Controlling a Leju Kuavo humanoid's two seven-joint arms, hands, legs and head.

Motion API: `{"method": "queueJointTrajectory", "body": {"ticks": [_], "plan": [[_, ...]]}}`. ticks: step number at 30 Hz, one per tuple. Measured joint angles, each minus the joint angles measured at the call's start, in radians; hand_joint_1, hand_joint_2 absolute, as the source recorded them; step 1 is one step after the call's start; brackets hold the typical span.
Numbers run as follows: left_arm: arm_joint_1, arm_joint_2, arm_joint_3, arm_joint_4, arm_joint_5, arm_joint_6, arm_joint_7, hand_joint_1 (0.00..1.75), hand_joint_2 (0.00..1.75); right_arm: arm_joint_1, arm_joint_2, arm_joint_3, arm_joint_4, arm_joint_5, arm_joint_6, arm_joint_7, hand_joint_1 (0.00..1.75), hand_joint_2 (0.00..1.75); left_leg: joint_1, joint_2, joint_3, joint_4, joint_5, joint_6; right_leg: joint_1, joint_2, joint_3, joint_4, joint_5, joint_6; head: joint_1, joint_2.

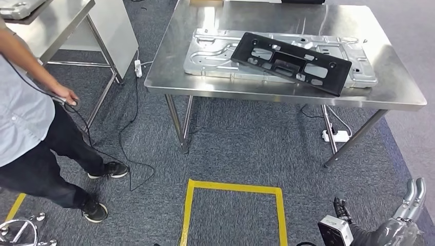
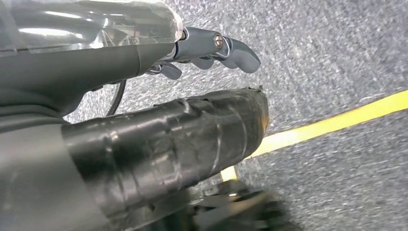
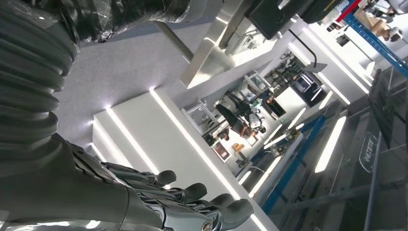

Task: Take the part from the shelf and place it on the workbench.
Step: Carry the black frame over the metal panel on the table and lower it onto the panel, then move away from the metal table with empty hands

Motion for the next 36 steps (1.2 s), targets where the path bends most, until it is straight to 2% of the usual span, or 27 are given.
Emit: {"method": "queueJointTrajectory", "body": {"ticks": [1,2,4,5,6,8,9,10,11,12,13,14,16,17,19,20,22,24,25,27,28,30,31,32,34,35,36], "plan": [[-0.002,0.0,0.0,0.0,0.0,0.0,0.0,0.0,0.0,0.0,0.0,0.0,0.0,0.0,0.0,0.0,0.0,1.75,-0.002,0.0,0.033,-0.055,-0.017,0.005,0.0,-0.001,-0.006,0.003,0.009,0.005,0.0,0.0],[-0.003,0.0,0.0,0.0,0.0,0.0,0.0,0.0,0.0,0.0,0.0,0.001,0.0,0.001,0.0,0.001,0.0,1.75,-0.005,0.0,0.046,-0.084,-0.028,0.01,0.0,-0.002,-0.008,0.003,0.018,0.011,0.001,0.0],[-0.002,0.0,0.001,0.0,0.0,0.0,0.0,0.0,0.0,0.0,0.0,0.002,0.0,0.001,0.0,0.001,0.0,1.75,-0.005,0.002,0.035,-0.092,-0.011,0.025,-0.004,-0.001,-0.014,0.0,0.028,0.023,0.001,0.0],[-0.001,0.0,0.001,0.0,0.0,-0.001,0.001,0.0,0.0,0.001,0.0,0.002,0.0,0.001,0.0,0.001,0.0,1.75,-0.005,0.005,0.024,-0.094,0.002,0.033,-0.006,0.001,-0.021,0.012,0.008,0.028,0.002,0.0],[-0.001,0.0,0.001,0.0,0.0,-0.001,0.001,0.0,0.0,0.002,0.0,0.002,0.0,0.002,0.0,0.001,0.0,1.75,-0.004,0.008,0.01,-0.097,0.017,0.041,-0.008,0.003,-0.033,0.041,-0.033,0.032,0.002,0.0],[-0.002,0.0,0.002,0.0,0.0,-0.002,0.002,0.0,0.0,0.004,0.0,0.002,0.0,0.002,0.0,0.002,0.0,1.75,-0.005,0.012,-0.022,-0.096,0.043,0.05,-0.012,0.006,-0.059,0.149,-0.142,0.04,0.002,0.0],[-0.002,0.0,0.002,0.0,0.0,-0.002,0.002,0.0,0.0,0.004,0.0,0.002,0.001,0.003,0.0,0.002,0.0,1.75,-0.005,0.013,-0.039,-0.095,0.056,0.05,-0.014,0.006,-0.066,0.211,-0.177,0.043,0.002,0.0],[-0.002,0.0,0.002,0.0,0.0,-0.002,0.001,0.0,0.0,0.004,0.0,0.002,0.001,0.003,0.0,0.002,0.0,1.75,-0.006,0.014,-0.057,-0.092,0.068,0.049,-0.016,0.006,-0.066,0.258,-0.183,0.046,0.002,0.0],[-0.002,0.0,0.002,0.0,-0.001,-0.002,0.001,0.0,0.0,0.004,0.0,0.002,0.002,0.003,0.0,0.002,0.0,1.75,-0.006,0.014,-0.076,-0.087,0.081,0.046,-0.018,0.006,-0.054,0.28,-0.166,0.049,0.002,0.0],[-0.001,0.0,0.002,0.0,-0.001,-0.002,0.001,0.0,0.0,0.004,0.0,0.002,0.002,0.003,0.0,0.002,0.0,1.75,-0.006,0.015,-0.096,-0.081,0.091,0.044,-0.02,0.006,-0.025,0.268,-0.135,0.05,0.002,0.0],[-0.002,0.0,0.002,0.0,-0.001,-0.002,0.001,0.0,0.0,0.003,0.0,0.002,0.003,0.002,0.0,0.002,0.0,1.75,-0.006,0.015,-0.114,-0.074,0.101,0.04,-0.023,0.006,0.022,0.221,-0.109,0.051,0.002,0.0],[-0.002,0.0,0.002,0.0,-0.001,-0.002,0.001,0.0,0.0,0.003,0.0,0.002,0.003,0.002,0.0,0.002,0.0,1.75,-0.007,0.014,-0.13,-0.065,0.109,0.036,-0.025,0.007,0.082,0.149,-0.102,0.051,0.002,0.0],[-0.002,0.0,0.002,0.0,-0.001,-0.002,0.0,0.0,0.0,0.0,0.0,0.002,0.002,0.002,0.0,0.001,0.0,1.75,-0.009,0.013,-0.15,-0.051,0.122,0.025,-0.022,0.009,0.181,0.007,-0.132,0.046,0.001,0.0],[-0.002,0.0,0.002,0.0,-0.002,-0.002,0.0,0.0,0.0,0.0,0.0,0.002,0.002,0.001,0.0,0.001,0.0,1.75,-0.008,0.013,-0.156,-0.048,0.13,0.019,-0.018,0.01,0.201,-0.031,-0.146,0.041,0.001,0.0],[-0.002,0.0,0.002,0.0,-0.002,-0.002,-0.001,0.0,0.0,0.001,0.0,0.001,0.002,0.0,0.0,0.001,0.0,1.75,-0.004,0.011,-0.166,-0.044,0.141,0.006,-0.015,0.009,0.192,-0.047,-0.141,0.027,0.001,0.0],[-0.001,0.0,0.002,0.0,-0.002,-0.002,-0.001,0.0,0.0,0.001,0.0,0.001,0.002,0.0,0.0,0.0,0.0,1.75,-0.001,0.009,-0.172,-0.034,0.125,-0.001,-0.014,0.008,0.183,-0.048,-0.131,0.017,0.001,0.0],[0.003,0.0,0.003,0.0,-0.002,-0.002,-0.001,0.0,0.0,0.001,0.0,0.001,0.002,-0.001,0.0,-0.001,0.0,1.75,0.004,0.005,-0.197,0.039,0.034,-0.01,-0.014,0.004,0.158,-0.05,-0.107,-0.001,0.0,0.0],[0.006,0.0,0.003,0.0,-0.002,-0.002,-0.001,0.0,0.0,0.001,0.0,0.001,0.002,-0.002,0.0,-0.002,0.0,1.75,0.004,0.004,-0.224,0.163,-0.062,-0.014,-0.01,0.003,0.126,-0.048,-0.082,-0.008,0.0,0.0],[0.006,0.0,0.003,0.0,-0.002,-0.002,-0.001,0.0,0.0,0.001,0.0,0.001,0.002,-0.003,0.0,-0.002,0.0,1.75,0.004,0.004,-0.227,0.214,-0.077,-0.015,-0.008,0.003,0.108,-0.045,-0.069,-0.008,0.0,0.0],[0.005,0.0,0.004,0.0,-0.002,-0.002,-0.001,0.0,0.0,0.001,0.0,0.001,0.002,-0.004,0.0,-0.002,0.0,1.75,0.004,0.004,-0.192,0.233,-0.036,-0.012,-0.006,0.002,0.07,-0.036,-0.046,-0.006,0.0,0.0],[0.005,0.0,0.004,0.0,-0.002,-0.002,-0.001,0.0,0.0,0.001,0.0,0.001,0.002,-0.005,0.0,-0.002,0.0,1.75,0.004,0.003,-0.15,0.193,-0.005,-0.01,-0.006,0.003,0.051,-0.029,-0.036,-0.004,0.0,0.0],[0.003,0.0,0.004,0.0,-0.002,-0.002,-0.001,0.0,0.0,0.001,0.0,0.001,0.002,-0.007,0.0,-0.002,0.0,0.87,0.002,0.003,-0.034,0.047,0.01,-0.004,-0.005,0.004,0.023,-0.015,-0.02,0.003,0.0,0.0],[0.002,0.0,0.004,0.0,-0.002,-0.002,-0.001,0.0,0.0,0.001,0.0,0.001,0.002,-0.009,0.0,-0.003,0.0,0.44,0.0,0.002,0.011,-0.022,-0.005,0.0,-0.004,0.003,0.014,-0.01,-0.012,0.007,0.0,0.0],[0.001,0.0,0.004,0.0,-0.002,-0.002,-0.001,0.0,0.0,0.001,0.0,0.001,0.002,-0.011,0.0,-0.003,0.0,0.0,-0.002,0.002,0.037,-0.069,-0.021,0.005,-0.004,0.002,0.007,-0.007,-0.003,0.012,0.0,0.0],[0.0,-0.001,0.004,0.0,-0.002,-0.002,-0.001,0.0,0.0,0.002,0.0,0.001,0.002,-0.015,0.0,-0.003,0.0,0.0,-0.003,0.003,0.038,-0.098,-0.023,0.019,-0.005,0.001,-0.002,-0.005,0.013,0.024,0.001,0.0],[0.0,-0.001,0.005,0.0,-0.002,-0.002,-0.001,0.0,0.0,0.003,0.0,0.001,0.002,-0.017,0.0,-0.002,0.0,0.0,-0.002,0.005,0.03,-0.1,-0.013,0.028,-0.006,0.002,-0.008,0.001,0.005,0.029,0.001,0.0],[0.0,-0.001,0.005,0.0,-0.001,-0.002,-0.001,0.0,0.0,0.004,0.0,0.001,0.003,-0.019,0.0,0.0,0.0,0.0,0.0,0.007,0.021,-0.102,-0.002,0.038,-0.007,0.004,-0.015,0.02,-0.022,0.034,0.001,0.0]]}}
